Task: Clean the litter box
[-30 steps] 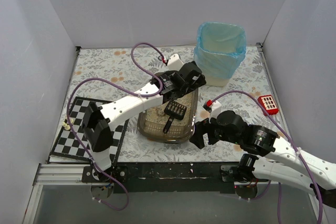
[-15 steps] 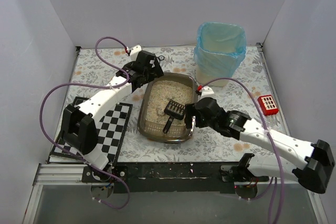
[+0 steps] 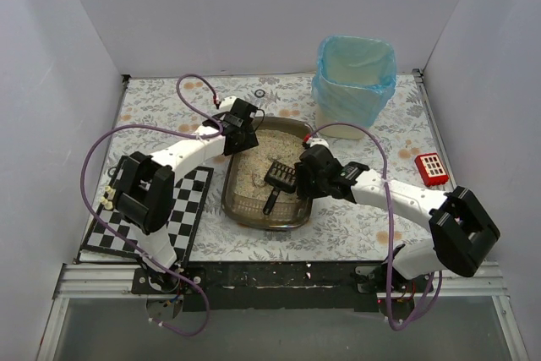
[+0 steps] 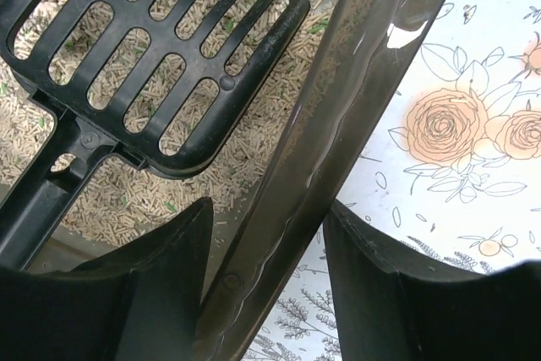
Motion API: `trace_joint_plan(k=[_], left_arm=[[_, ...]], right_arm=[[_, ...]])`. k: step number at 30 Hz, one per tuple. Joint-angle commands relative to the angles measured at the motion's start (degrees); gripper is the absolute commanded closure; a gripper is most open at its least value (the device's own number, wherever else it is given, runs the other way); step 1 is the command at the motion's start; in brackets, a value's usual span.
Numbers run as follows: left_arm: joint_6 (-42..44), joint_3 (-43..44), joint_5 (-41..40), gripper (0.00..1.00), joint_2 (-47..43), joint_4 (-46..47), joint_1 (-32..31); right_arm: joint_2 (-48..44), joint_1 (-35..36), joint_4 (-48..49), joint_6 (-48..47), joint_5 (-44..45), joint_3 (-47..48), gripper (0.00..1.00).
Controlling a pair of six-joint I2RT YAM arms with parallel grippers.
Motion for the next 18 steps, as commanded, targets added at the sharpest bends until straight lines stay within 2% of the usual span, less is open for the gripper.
trace_joint_plan(k=[1, 4, 9, 16, 17, 18], left_arm=[[-2.95, -2.7, -0.65, 0.53, -2.5, -0.68, -0.09], [-6.02, -4.81, 0.05, 0.55, -4.25, -1.47, -0.27], [-9.28, -9.64, 0.67, 0.59, -8.04, -1.39, -2.72], [-18.07, -14.22, 1.64, 0.68, -11.64, -5.33, -10.1], [-19.73, -14.14, 1.12, 0.68, -11.99, -7.26, -11.33], [-21.75, -13.96, 0.07, 0.68, -12.17, -9.8, -12.73]], right_arm=[[1.07, -0.37, -0.1, -3.23, -0.75, 3.65, 0.43], [0.9, -1.16, -1.34, -5.33, -1.71, 4.0, 0.48], [0.37, -3.45, -1.52, -12.52, -8.39, 3.39, 0.5], [0.28, -9.86, -3.09, -24.48, -15.84, 4.35, 0.55], [0.28, -11.09, -3.54, -26.33, -16.83, 4.61, 0.54], [0.11, -11.97, -3.89, -28.0, -17.18, 4.7, 0.45]])
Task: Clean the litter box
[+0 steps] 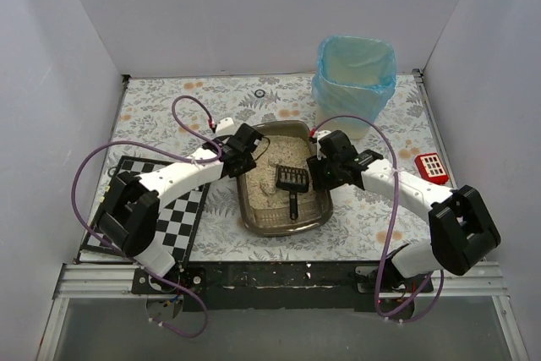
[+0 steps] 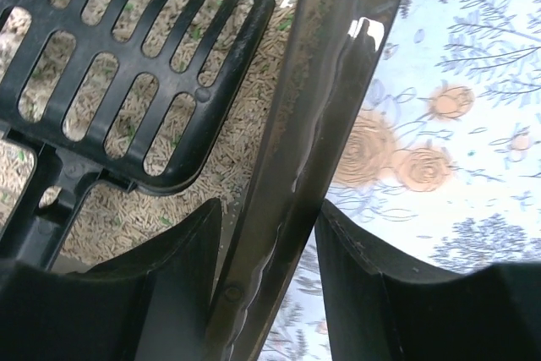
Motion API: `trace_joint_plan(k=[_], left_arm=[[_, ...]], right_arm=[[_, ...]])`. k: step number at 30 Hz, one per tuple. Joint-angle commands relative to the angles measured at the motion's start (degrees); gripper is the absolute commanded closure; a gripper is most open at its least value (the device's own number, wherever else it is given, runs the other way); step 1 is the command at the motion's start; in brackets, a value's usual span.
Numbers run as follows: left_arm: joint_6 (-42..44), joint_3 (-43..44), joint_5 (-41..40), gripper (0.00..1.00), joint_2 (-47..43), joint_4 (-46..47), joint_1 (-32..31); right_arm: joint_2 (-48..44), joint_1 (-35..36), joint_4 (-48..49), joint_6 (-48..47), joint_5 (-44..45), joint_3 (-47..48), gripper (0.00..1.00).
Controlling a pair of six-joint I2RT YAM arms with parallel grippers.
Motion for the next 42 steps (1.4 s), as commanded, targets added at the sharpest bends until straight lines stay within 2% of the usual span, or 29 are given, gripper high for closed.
trace_joint_plan(k=[1, 3, 5, 8, 12, 14, 17, 18, 20, 25, 28, 31, 38, 42], left_arm=[[-12.49, -1.85, 3.28, 0.68, -2.6, -11.02, -7.67], [-17.24, -3.33, 2.83, 0.68, -3.91, -12.62, -10.48], [-21.38, -5.53, 3.79, 0.66, -4.97, -12.27, -12.86], [-26.04, -7.12, 2.39, 0.64, -6.11, -12.62, -14.36], [-26.15, -4.76, 0.11, 0.47, -7.43, -13.05, -14.71], [-26.4, -3.18, -1.12, 0.38, -8.05, -14.46, -14.89], [-26.23, -2.38, -2.27, 0.27, -9.8, -15.69, -15.15], [-25.97, -2.38, -2.45, 0.21, -10.59, -15.96, -15.15], [-24.83, -2.55, -2.71, 0.02, -12.53, -15.7, -15.42], [-21.58, -4.31, -4.29, 0.02, -20.78, -14.82, -15.42], [-19.21, -5.27, -5.34, 0.02, -26.23, -14.29, -15.42], [-18.76, -6.77, -7.19, 0.02, -31.76, -15.86, -15.42], [-19.2, -10.28, -9.04, 0.02, -41.79, -20.26, -15.42], [-19.02, -11.87, -8.95, 0.02, -44.52, -21.58, -15.42]], right_arm=[[-1.16, -3.41, -0.18, -11.29, -7.12, 2.52, 0.41], [-2.04, -4.81, 1.75, -10.68, -5.87, 1.82, 0.39], [-2.39, -5.96, 1.94, -10.94, -7.1, 2.34, 0.3], [-3.79, -6.05, 0.88, -11.21, -5.61, 3.48, 0.21], [-9.32, -5.96, 1.93, -10.16, -4.83, 3.05, 0.16], [-12.22, -5.96, 1.06, -9.72, -1.23, 3.31, 0.15], [-15.92, -5.61, -1.13, -8.58, -0.6, 3.92, 0.14], [-16.89, -4.83, -2.18, -8.14, -0.69, 4.27, 0.13], [-18.65, -1.85, -3.95, -6.56, -0.69, 4.63, 0.14], [-19.1, 12.56, -6.49, 1.07, 6.76, 4.89, 0.16], [-16.82, 16.53, -4.42, 5.92, 7.49, 3.67, 0.19], [-15.32, 16.89, 0.61, 8.99, 8.18, -0.46, 0.23], [-8.47, 17.07, 0.53, 14.09, 8.54, -0.74, 0.36], [-5.91, 17.24, -0.08, 16.47, 9.33, -1.7, 0.37]])
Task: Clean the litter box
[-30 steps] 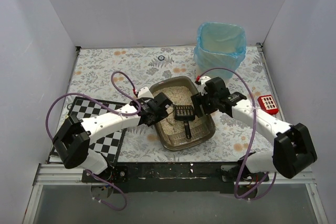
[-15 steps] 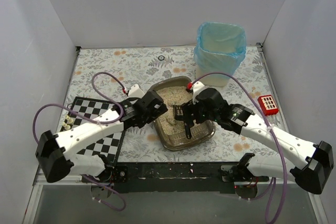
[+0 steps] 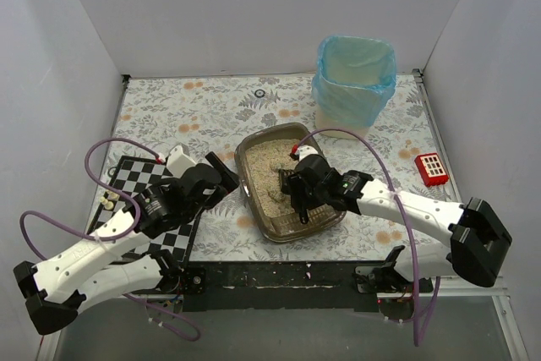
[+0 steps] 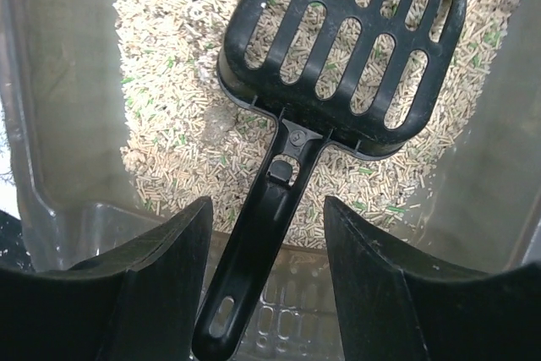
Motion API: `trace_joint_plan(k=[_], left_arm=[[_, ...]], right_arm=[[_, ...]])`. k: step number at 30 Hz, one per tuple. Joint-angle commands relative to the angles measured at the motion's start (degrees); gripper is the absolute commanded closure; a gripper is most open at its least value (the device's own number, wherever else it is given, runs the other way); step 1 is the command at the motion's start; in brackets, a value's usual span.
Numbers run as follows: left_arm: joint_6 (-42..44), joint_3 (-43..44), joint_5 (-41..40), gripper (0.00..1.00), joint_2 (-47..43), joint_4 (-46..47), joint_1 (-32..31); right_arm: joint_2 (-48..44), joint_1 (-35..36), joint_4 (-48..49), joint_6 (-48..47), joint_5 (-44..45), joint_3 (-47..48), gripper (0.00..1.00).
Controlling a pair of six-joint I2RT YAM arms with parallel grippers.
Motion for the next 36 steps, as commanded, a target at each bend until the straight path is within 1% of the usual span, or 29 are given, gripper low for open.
trace_joint_plan(k=[1, 5, 6, 7, 8, 9, 10, 13, 15, 16, 19, 24, 25, 26, 27, 28, 31, 32, 36], left_arm=[[0.28, -1.16, -2.77, 0.02, -2.69, -3.33, -0.31], [0.1, -0.99, -4.0, 0.02, -3.66, -5.09, -0.31], [0.19, -0.9, -3.74, 0.02, -3.75, -5.18, -0.31], [0.27, -0.38, -3.39, 0.02, -3.84, -5.36, -0.31], [0.71, 0.24, -2.77, 0.02, -3.84, -5.53, -0.31], [1.5, 0.68, -2.33, 0.02, -3.84, -5.62, -0.31], [1.94, 1.12, -2.07, 0.02, -3.92, -5.71, -0.31], [4.48, 1.56, -1.63, 0.02, -4.54, -4.57, -0.31], [8.6, 2.35, 0.73, 0.02, -4.63, -1.24, -0.32], [11.32, 2.79, 3.01, 0.02, -4.37, 2.25, -0.31], [16.87, 5.25, 7.85, 0.02, -2.09, 8.16, -0.4], [22.77, 8.24, 9.8, 0.02, 2.92, 12.66, -0.31], [22.95, 8.77, 9.89, 0.02, 3.71, 12.83, -0.31], [22.78, 9.29, 9.71, 0.02, 4.42, 13.01, -0.31], [21.56, 9.73, 9.45, 0.02, 4.77, 13.19, -0.31], [20.85, 9.91, 9.97, 0.02, 4.95, 13.88, -0.4], [19.88, 8.34, 12.69, 0.02, 2.94, 18.27, -0.31], [19.88, 7.2, 13.66, 0.02, 2.06, 20.2, -0.31], [17.95, 1.58, 15.33, 0.02, -1.98, 28.54, -0.32]], right_arm=[[1.87, 0.28, 1.25, 4.93, 1.75, -0.78, 0.38], [4.86, 0.28, 1.68, 6.17, 1.31, -0.26, 0.41], [5.21, 0.28, 1.86, 6.34, 1.48, 0.0, 0.45], [5.04, 0.37, 1.95, 7.21, 1.66, 0.09, 0.53], [4.52, 0.28, 1.78, 8.09, 2.88, 0.27, 0.63], [3.81, 0.28, 1.51, 9.15, 3.67, 0.36, 0.76], [2.85, 0.28, 1.51, 9.85, 3.85, 0.53, 0.79], [-0.14, 0.28, 0.11, 11.0, 3.42, 1.76, 0.79], [-2.07, 0.28, -0.6, 10.39, 2.28, 2.47, 0.79], [-3.04, 0.28, -0.77, 9.87, 1.4, 2.55, 0.79], [-6.12, 0.19, -3.49, 9.86, 0.78, 3.26, 0.78], [-11.56, -1.21, -5.52, 11.44, -2.38, 2.99, 0.78], [-12.88, -2.87, -5.17, 11.79, -3.86, 2.56, 0.86], [-14.28, -4.54, -4.47, 12.49, -6.4, 2.12, 0.92], [-16.21, -6.12, -3.07, 13.28, -8.17, 1.68, 0.94], [-18.58, -7.96, -0.97, 14.07, -10.8, 1.07, 0.94], [-23.07, -14.37, 5.19, 17.14, -22.39, -0.78, 0.95], [-24.22, -15.79, 6.86, 18.29, -25.3, -0.87, 0.98], [-28.7, -18.35, 13.8, 24.34, -34.89, -1.31, 0.99]])
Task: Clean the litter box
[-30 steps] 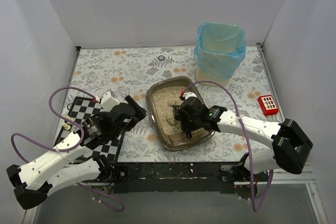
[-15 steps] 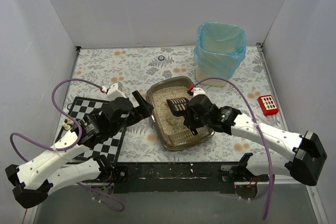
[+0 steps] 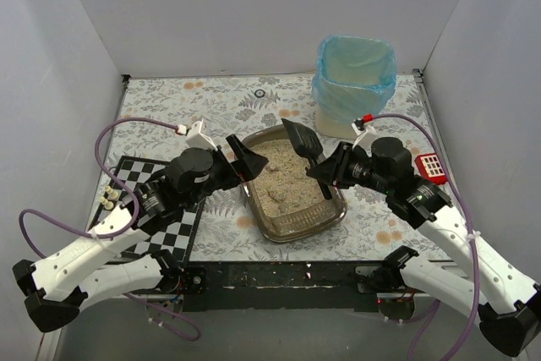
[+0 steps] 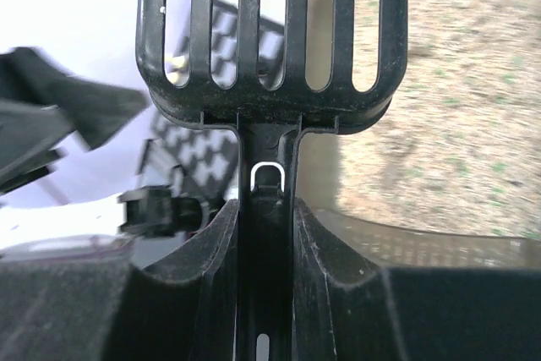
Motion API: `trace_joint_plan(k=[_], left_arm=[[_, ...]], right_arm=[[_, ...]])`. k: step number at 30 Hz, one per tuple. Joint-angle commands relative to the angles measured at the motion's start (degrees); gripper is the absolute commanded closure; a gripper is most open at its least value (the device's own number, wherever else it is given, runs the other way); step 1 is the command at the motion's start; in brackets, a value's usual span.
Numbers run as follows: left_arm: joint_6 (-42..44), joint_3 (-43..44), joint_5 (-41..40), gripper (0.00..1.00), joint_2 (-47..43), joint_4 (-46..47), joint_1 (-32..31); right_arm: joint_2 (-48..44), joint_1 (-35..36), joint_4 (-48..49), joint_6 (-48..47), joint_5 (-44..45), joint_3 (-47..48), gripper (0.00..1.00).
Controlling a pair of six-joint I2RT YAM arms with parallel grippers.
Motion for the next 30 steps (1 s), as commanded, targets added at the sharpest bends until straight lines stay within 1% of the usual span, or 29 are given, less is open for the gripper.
trace_joint_plan(k=[1, 2, 4, 6, 8, 9, 12, 13, 15, 18, 21, 25, 26, 28, 30], left_arm=[[-3.55, -5.42, 2.86, 0.02, -4.57, 13.25, -0.29], [-5.06, -6.66, 3.73, 0.02, -4.31, 17.38, -0.29], [-6.91, -8.42, 8.28, 0.02, -2.38, 25.81, -0.29], [-9.02, -8.34, 9.97, 0.02, 0.51, 30.93, -0.29], [-10.78, -6.94, 9.45, 0.02, 3.67, 31.4, -0.29], [-11.31, -6.32, 9.54, 0.05, 4.82, 33.57, -0.38], [-12.36, -6.4, 11.2, 0.17, 7.03, 38.06, -0.29], [-12.63, -6.32, 11.21, 0.18, 7.47, 38.42, -0.29], [-14.12, -6.84, 9.98, 0.21, 7.65, 38.16, -0.29], [-14.83, -9.47, 9.8, 0.23, 7.47, 43.07, -0.29], [-13.78, -9.22, 10.42, 0.32, 8.17, 44.49, -0.29], [-13.24, -8.43, 9.45, 0.48, 9.75, 44.66, -0.29], [-13.25, -8.52, 9.45, 0.53, 9.93, 45.19, -0.29], [-12.98, -8.87, 9.62, 0.61, 9.93, 46.77, -0.38], [-12.55, -8.69, 9.8, 0.64, 10.28, 47.74, -0.29]], right_arm=[[-4.08, -1.56, 12.28, 8.66, -16.08, -0.66, 0.99], [-4.52, -1.65, 13.6, 10.33, -17.84, -0.74, 0.99], [-5.48, -1.65, 17.02, 14.46, -20.65, -1.53, 0.99], [-6.71, -1.65, 22.19, 18.94, -22.33, -3.37, 0.99], [-7.68, -1.74, 25.19, 22.2, -23.65, -4.25, 0.99], [-8.03, -1.74, 26.0, 23.26, -23.74, -4.52, 0.99], [-9.09, -1.65, 28.19, 25.98, -22.96, -5.4, 0.99], [-9.7, -1.74, 30.12, 27.47, -22.69, -6.19, 0.99], [-10.58, -1.74, 34.34, 30.29, -22.25, -7.51, 0.99], [-10.94, -1.74, 34.01, 30.65, -21.46, -7.25, 0.99], [-11.11, -1.65, 34.44, 32.93, -20.75, -8.38, 0.99], [-12.17, -1.65, 40.32, 36.36, -20.06, -11.29, 0.99], [-12.17, -1.65, 40.42, 36.45, -19.62, -11.38, 0.99], [-11.91, -1.65, 40.07, 36.54, -19.79, -11.29, 0.99], [-11.73, -1.65, 40.42, 37.33, -19.96, -11.55, 0.99]])
